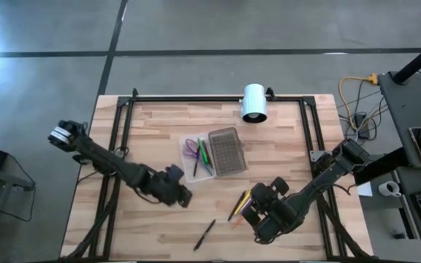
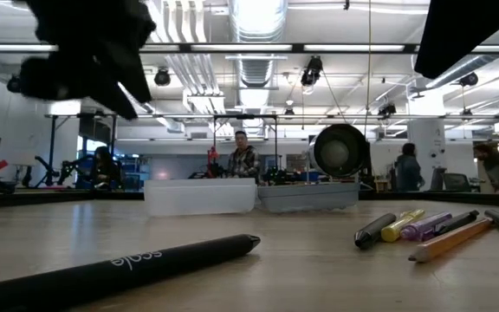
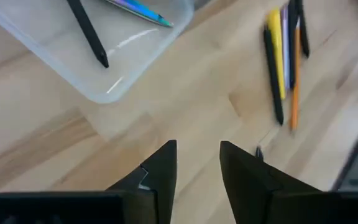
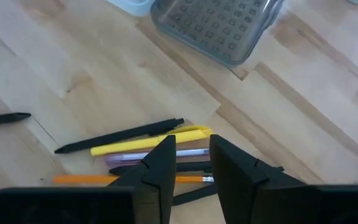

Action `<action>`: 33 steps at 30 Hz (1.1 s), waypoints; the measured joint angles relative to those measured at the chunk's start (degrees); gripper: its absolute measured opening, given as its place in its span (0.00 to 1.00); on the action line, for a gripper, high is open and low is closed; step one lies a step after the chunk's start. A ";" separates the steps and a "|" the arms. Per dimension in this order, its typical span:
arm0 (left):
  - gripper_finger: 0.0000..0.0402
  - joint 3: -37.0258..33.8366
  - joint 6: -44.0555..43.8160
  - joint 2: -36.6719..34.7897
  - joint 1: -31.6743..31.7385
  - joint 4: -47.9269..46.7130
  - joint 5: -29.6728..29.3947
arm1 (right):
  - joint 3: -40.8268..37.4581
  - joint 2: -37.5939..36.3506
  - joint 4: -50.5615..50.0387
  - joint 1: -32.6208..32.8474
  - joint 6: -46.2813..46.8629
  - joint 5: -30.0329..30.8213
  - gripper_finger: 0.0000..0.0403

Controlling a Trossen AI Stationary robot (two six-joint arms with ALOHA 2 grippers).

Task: Pick & place school supplies into a supply box
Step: Put the black pen into the black supply box

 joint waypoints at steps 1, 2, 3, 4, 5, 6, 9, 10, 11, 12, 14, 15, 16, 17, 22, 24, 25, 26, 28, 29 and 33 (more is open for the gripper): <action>0.27 3.47 -0.14 1.81 -0.80 -4.06 -0.52 | 0.00 0.01 0.01 0.01 -0.36 -0.06 0.21; 0.27 6.86 -0.31 3.73 -1.37 -7.70 -1.35 | 0.00 0.01 -0.02 0.01 -0.71 -0.09 0.21; 0.27 9.94 -0.41 5.82 -1.92 -10.12 -2.49 | 0.00 0.02 0.02 0.03 -1.18 -0.14 0.21; 0.27 13.17 -0.43 8.08 -2.54 -12.38 -3.83 | 0.00 0.02 0.10 0.05 -1.79 -0.54 0.21; 0.27 15.85 -0.42 10.23 -3.15 -14.24 -4.90 | 0.00 0.00 0.09 0.05 -2.20 -1.09 0.21; 0.27 18.36 -0.41 12.32 -3.55 -15.91 -5.58 | 0.00 0.00 0.09 0.05 -2.81 -1.70 0.21; 0.27 24.30 1.16 18.45 -5.23 -16.90 -5.67 | -0.02 0.00 0.11 0.58 -4.26 -2.72 0.21; 0.27 25.95 1.44 20.51 -5.91 -17.14 -5.63 | -0.02 0.00 0.10 0.95 -4.71 -2.73 0.22; 0.27 27.42 1.45 22.32 -6.55 -17.18 -5.44 | -0.02 0.00 0.06 1.51 -4.83 -2.72 0.22; 0.27 28.96 1.45 24.17 -7.18 -17.15 -5.31 | -0.02 0.00 0.05 1.98 -4.86 -2.75 0.22; 0.27 31.93 0.43 27.34 -8.29 -17.33 -4.86 | -0.02 0.01 0.05 3.25 -4.82 -2.89 0.22; 0.27 33.35 -0.73 28.65 -8.74 -17.34 -4.64 | -0.02 0.00 0.03 3.88 -4.81 -2.91 0.22; 0.27 34.74 -1.76 29.82 -9.14 -17.29 -4.51 | -0.02 0.00 0.07 4.51 -4.76 -2.91 0.21; 0.28 36.09 -2.35 31.00 -9.36 -17.36 -4.02 | -0.02 0.00 0.05 5.14 -4.42 -2.91 0.21; 0.37 41.69 -3.42 35.91 -9.70 -17.78 -0.48 | -0.17 0.00 0.03 7.96 -0.68 -2.58 0.19; 0.41 43.13 -2.51 37.19 -9.83 -17.73 0.73 | -0.22 0.01 -0.03 8.72 0.42 -2.50 0.19; 0.43 43.69 -1.77 37.74 -9.89 -17.78 1.05 | -0.23 0.01 0.01 9.03 1.02 -2.49 0.19; 0.44 44.15 -1.37 38.14 -9.96 -17.77 1.30 | -0.26 0.00 0.03 9.34 1.59 -2.45 0.19; 0.45 44.47 -1.29 38.54 -10.05 -17.72 1.45 | -0.31 0.00 0.01 9.79 2.89 -2.44 0.19; 0.45 44.43 -1.90 38.60 -10.06 -17.82 1.67 | -0.31 0.00 0.03 9.99 3.44 -2.43 0.19; 0.45 43.23 -5.93 38.62 -10.03 -17.78 3.92 | -0.31 0.00 0.12 10.37 4.87 -2.36 0.20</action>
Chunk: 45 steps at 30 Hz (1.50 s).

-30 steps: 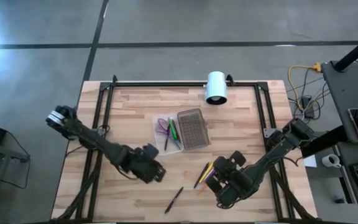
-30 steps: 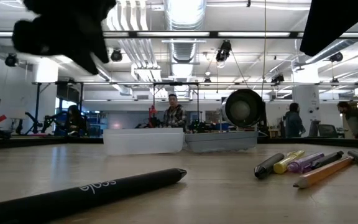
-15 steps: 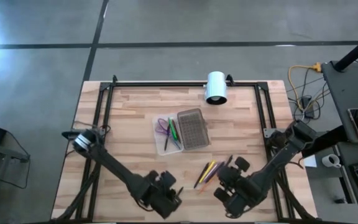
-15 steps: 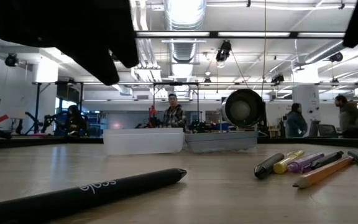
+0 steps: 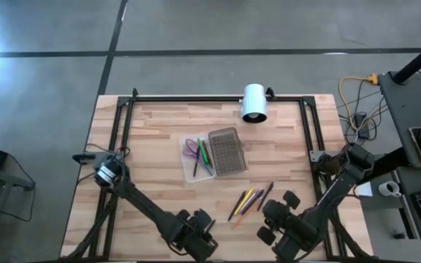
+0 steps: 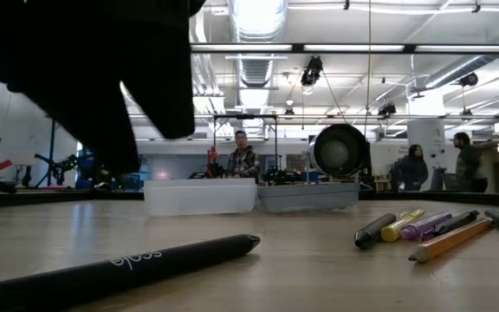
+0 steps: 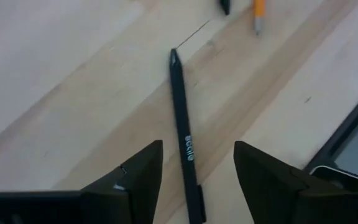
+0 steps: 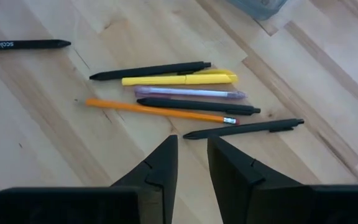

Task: Pick & place school supplies into a supply box
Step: Put the black pen into the black supply box

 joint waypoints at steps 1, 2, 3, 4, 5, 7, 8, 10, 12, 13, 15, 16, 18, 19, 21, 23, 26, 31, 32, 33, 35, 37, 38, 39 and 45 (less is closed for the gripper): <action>0.45 -0.26 -0.18 0.00 -0.04 0.03 0.43 | 0.00 0.00 0.02 0.10 0.02 0.04 0.20; 0.45 -0.51 -0.30 0.00 -0.15 0.08 1.01 | 0.00 0.00 0.03 0.08 0.03 0.11 0.20; 0.45 -0.64 -0.34 0.05 -0.22 0.14 1.24 | 0.00 0.00 0.04 0.08 0.04 0.11 0.19; 0.45 -0.66 -0.36 0.25 -0.34 0.23 1.53 | 0.00 0.00 0.06 0.08 0.04 0.11 0.19; 0.45 -0.66 -0.36 0.47 -0.45 0.52 1.67 | 0.00 0.01 0.07 0.08 0.04 0.11 0.19; 0.45 -0.66 -0.38 1.19 -0.70 1.34 2.48 | 0.00 0.00 0.09 0.08 0.04 0.11 0.18; 0.45 -0.62 -0.38 1.62 -0.74 1.87 2.58 | 0.00 0.00 0.13 0.08 0.04 0.13 0.18; 0.45 0.08 -0.35 2.74 -0.81 2.29 3.01 | 0.00 0.00 0.20 0.06 0.04 0.13 0.18; 0.45 0.45 -0.36 3.73 -0.81 2.23 3.15 | 0.00 0.00 0.20 0.06 0.12 0.13 0.19; 0.45 0.50 -0.36 4.08 -0.81 2.07 3.20 | 0.00 0.00 0.20 0.06 0.32 0.12 0.19; 0.45 0.36 -0.36 4.47 -0.81 2.03 3.38 | 0.00 0.00 0.20 0.06 0.88 0.13 0.19; 0.45 0.19 -0.36 4.52 -0.81 1.72 3.42 | 0.00 0.00 0.21 0.06 0.92 0.13 0.20; 0.43 0.19 -0.25 4.63 -0.81 -0.16 3.40 | 0.00 0.00 0.21 0.06 1.03 0.13 0.20; 0.41 0.19 -0.20 4.81 -0.81 -1.48 3.39 | 0.00 0.00 0.20 0.06 1.05 0.13 0.20; 0.38 0.28 -0.07 5.22 -0.81 -3.68 3.15 | 0.00 0.00 0.20 0.06 1.05 0.13 0.19; 0.33 0.17 1.06 5.44 -0.81 -5.18 2.98 | 0.00 0.00 0.20 0.06 1.07 0.13 0.19; 0.27 0.06 2.88 5.61 -0.75 -4.88 3.01 | 0.00 0.00 0.17 0.04 1.06 0.32 0.18; 0.17 -0.05 4.93 5.64 -0.46 -5.47 3.17 | 0.00 0.00 0.17 0.04 1.07 1.54 0.19; 0.15 -0.05 5.25 5.64 -0.35 -5.95 3.35 | 0.00 0.00 0.17 0.04 1.07 1.63 0.19; 0.12 -0.05 5.41 5.64 -0.27 -6.49 3.37 | 0.00 0.00 0.17 0.04 1.07 1.64 0.20; 0.07 -0.03 5.42 5.69 -0.16 -7.39 2.66 | 0.00 0.00 0.13 0.04 1.07 1.66 0.20; 0.04 -0.05 5.49 5.72 0.05 -8.28 2.23 | 0.00 0.00 0.13 0.04 1.07 1.71 0.19; 0.03 -0.07 5.52 5.59 0.31 -8.52 2.24 | 0.00 0.00 0.09 0.04 1.07 1.96 0.19; 0.03 -0.12 5.52 5.33 0.53 -8.73 2.19 | 0.00 0.00 0.11 0.04 1.18 2.52 0.19; 0.03 -0.80 3.85 1.49 2.92 -9.70 -3.31 | 0.00 0.00 -0.54 0.06 9.04 5.99 0.18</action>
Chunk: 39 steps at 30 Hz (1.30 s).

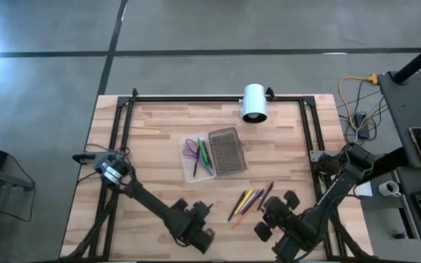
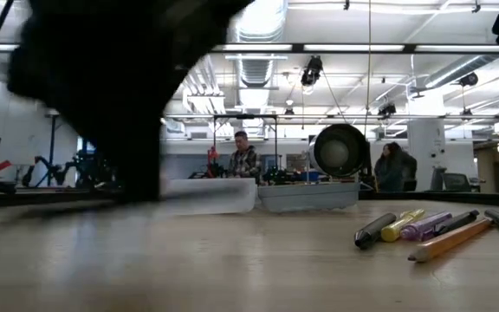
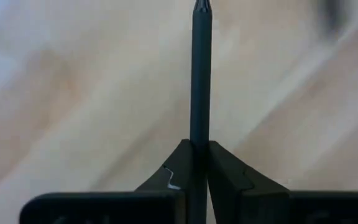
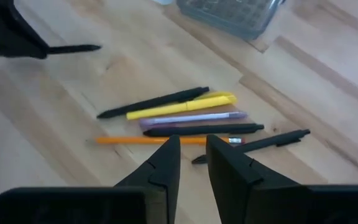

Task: Pick & place school supplies into a supply box
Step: Put the black pen into the black supply box

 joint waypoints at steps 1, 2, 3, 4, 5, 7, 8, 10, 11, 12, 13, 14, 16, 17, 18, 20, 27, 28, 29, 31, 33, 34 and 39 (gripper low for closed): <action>0.03 -0.27 -1.15 -1.76 0.53 0.18 -1.57 | 0.00 0.00 -0.12 0.00 1.05 0.03 0.17; 0.03 -0.66 -2.41 -3.59 1.07 0.08 -3.32 | 0.00 0.00 -0.18 0.00 1.87 0.09 0.17; 0.03 -1.27 -3.53 -5.43 1.66 0.25 -5.00 | 0.00 0.00 -0.20 0.00 2.45 0.14 0.17; 0.03 -2.19 -4.15 -7.34 2.30 0.72 -6.79 | 0.00 0.00 -0.21 0.00 2.86 0.17 0.18; 0.03 -3.50 -4.47 -9.16 3.04 1.39 -8.24 | 0.00 0.00 -0.28 0.00 3.40 0.17 0.18; 0.03 -7.63 -5.15 -13.80 5.05 3.91 -10.70 | 0.00 0.00 -0.36 -0.02 4.41 0.24 0.18; 0.03 -10.32 -5.26 -16.53 6.46 6.23 -11.64 | 0.00 0.00 -0.58 -0.02 5.08 0.39 0.18; 0.03 -17.07 -5.40 -22.67 9.83 13.08 -12.33 | 0.00 0.00 -1.28 -0.02 7.00 0.69 0.19; 0.03 -21.11 -5.44 -25.74 11.66 16.98 -12.32 | 0.00 0.00 -1.53 -0.02 8.07 1.09 0.19; 0.03 -25.49 -5.47 -28.58 13.57 21.80 -12.19 | 0.00 0.01 -1.70 -0.02 9.10 1.52 0.18; 0.03 -29.79 -5.47 -30.98 15.51 26.93 -11.69 | 0.00 0.00 -1.69 -0.02 9.98 1.72 0.18; 0.03 -34.15 -5.51 -33.36 17.55 32.23 -10.81 | 0.00 0.00 -1.74 -0.09 10.67 1.73 0.18; 0.03 -42.07 -6.13 -37.70 21.03 41.42 -9.85 | -0.02 0.01 -1.77 -0.28 11.63 1.71 0.17; 0.03 -45.36 -7.15 -39.65 22.55 45.43 -9.17 | -0.02 0.01 -1.76 -0.34 11.90 1.73 0.17; 0.03 -48.25 -8.09 -41.24 23.83 48.31 -8.77 | -0.02 0.00 -1.75 -0.58 12.12 1.70 0.17; 0.03 -52.57 -9.86 -43.28 25.65 49.17 -8.26 | -0.02 0.00 -1.71 -0.84 12.20 1.70 0.17; 0.03 -57.91 -10.24 -45.17 29.34 49.17 -5.12 | -0.02 0.00 -1.57 -3.08 12.60 1.68 0.17; 0.04 -57.94 -9.53 -44.54 29.85 49.03 -4.52 | -0.02 0.00 -1.55 -3.52 12.58 1.68 0.17; 0.04 -57.88 -8.68 -44.05 30.24 49.15 -4.16 | -0.02 0.00 -1.51 -3.96 12.55 1.68 0.17; 0.05 -57.35 -6.69 -42.77 30.97 48.32 -3.55 | -0.02 0.02 -1.19 -4.87 12.31 1.68 0.17; 0.05 -57.22 -6.52 -41.07 31.80 48.19 -2.60 | -0.02 0.00 -0.52 -5.65 11.31 1.68 0.17; 0.05 -57.29 -6.50 -40.20 32.14 47.88 -2.18 | -0.02 0.00 0.10 -6.05 10.58 1.66 0.17; 0.06 -57.32 -5.69 -36.88 32.82 49.73 0.44 | -0.02 0.00 2.70 -7.36 7.04 1.45 0.17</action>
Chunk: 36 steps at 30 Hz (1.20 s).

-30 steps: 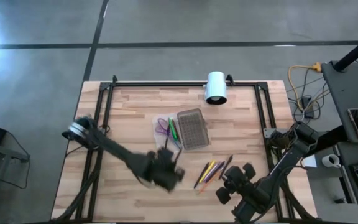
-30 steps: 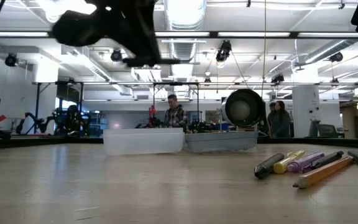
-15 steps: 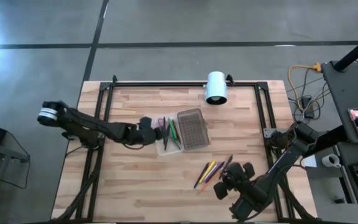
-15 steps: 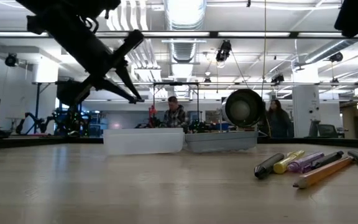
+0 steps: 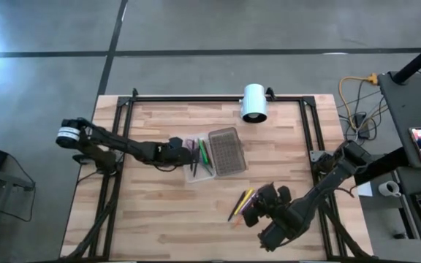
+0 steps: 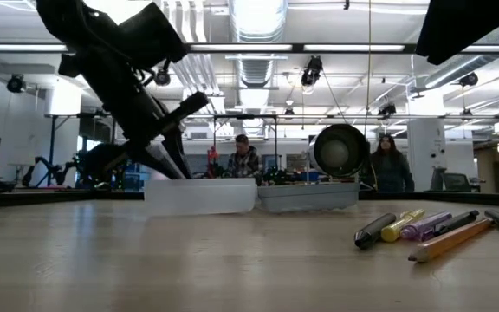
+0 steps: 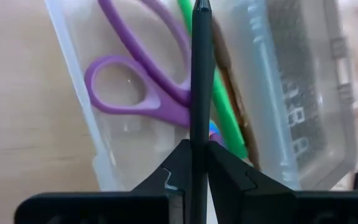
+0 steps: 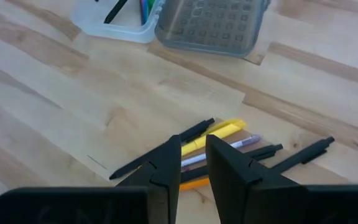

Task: Pick & place school supplies into a supply box
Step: Put the black pen into the black supply box

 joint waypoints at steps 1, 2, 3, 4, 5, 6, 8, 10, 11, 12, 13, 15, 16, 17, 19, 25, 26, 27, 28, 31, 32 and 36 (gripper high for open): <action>0.06 0.00 0.14 0.35 0.00 0.32 0.21 | 0.00 0.00 0.07 -0.10 -0.32 -0.02 0.17; 0.06 0.00 0.18 0.43 0.00 0.45 0.35 | 0.00 0.00 0.11 -0.21 -0.44 -0.03 0.17; 0.06 0.00 0.20 0.37 0.00 0.43 0.33 | 0.00 0.00 0.27 -0.32 -0.48 -0.03 0.17; 0.06 0.00 0.22 0.16 0.00 0.58 0.30 | 0.00 0.00 0.34 -0.33 -0.52 -0.03 0.17; 0.06 0.00 0.28 0.10 0.00 0.69 0.24 | 0.00 0.00 0.36 -0.33 -0.54 -0.03 0.17; 0.06 0.02 0.28 0.10 0.00 0.64 0.22 | 0.00 0.00 0.36 -0.33 -0.52 -0.05 0.17; 0.06 0.00 0.28 0.10 0.00 0.29 0.17 | 0.00 0.00 0.44 -0.33 -0.69 -0.05 0.17; 0.09 0.00 0.28 0.15 0.00 0.31 -0.08 | 0.00 0.00 0.46 -0.31 -0.73 -0.07 0.17; 0.11 -0.04 0.29 0.16 0.00 0.14 -0.13 | 0.00 0.00 0.47 -0.31 -0.76 -0.09 0.17; 0.14 -0.11 0.28 0.16 0.00 -0.05 -0.16 | 0.00 0.01 0.47 -0.31 -0.86 -0.09 0.17; 0.18 -0.13 0.28 0.16 0.00 -0.37 -0.18 | 0.00 0.00 0.49 -0.31 -1.08 -0.09 0.17; 0.25 -0.13 0.28 0.16 0.00 -0.43 -0.22 | 0.00 0.00 0.57 -0.31 -1.60 -0.14 0.17; 0.29 -0.12 0.28 0.16 0.00 -0.44 -0.22 | 0.00 0.00 0.64 -0.31 -1.78 -0.16 0.17; 0.32 -0.04 0.28 0.15 0.00 -0.52 -0.22 | 0.00 0.00 0.64 -0.31 -1.86 -0.22 0.17; 0.37 0.53 1.25 -0.38 -0.27 -0.66 -0.21 | 0.00 0.00 0.66 -0.31 -2.23 -0.39 0.17; 0.42 3.26 9.14 -4.89 -2.08 -0.54 -0.21 | 0.00 0.00 0.68 -0.31 -2.44 -0.47 0.17; 0.42 3.72 10.70 -5.89 -2.30 -0.48 -0.21 | 0.00 0.00 0.68 -0.31 -2.80 -0.47 0.17; 0.42 4.07 12.68 -6.95 -2.44 -0.48 -0.21 | 0.00 0.00 0.67 -0.33 -2.99 -0.47 0.17; 0.42 4.40 15.11 -8.20 -2.74 -0.52 -0.23 | 0.00 0.00 0.70 -0.33 -3.20 -0.47 0.17; 0.42 5.09 23.02 -12.16 -4.00 -0.49 -0.11 | 0.00 0.00 0.68 -0.42 -3.69 -0.47 0.17; 0.42 5.11 24.75 -13.73 -4.56 -0.58 0.08 | 0.00 0.00 0.67 -0.42 -3.93 -0.47 0.17; 0.42 4.79 26.76 -20.78 -7.53 -1.27 0.63 | 0.00 0.00 0.68 -0.89 -5.66 -0.54 0.17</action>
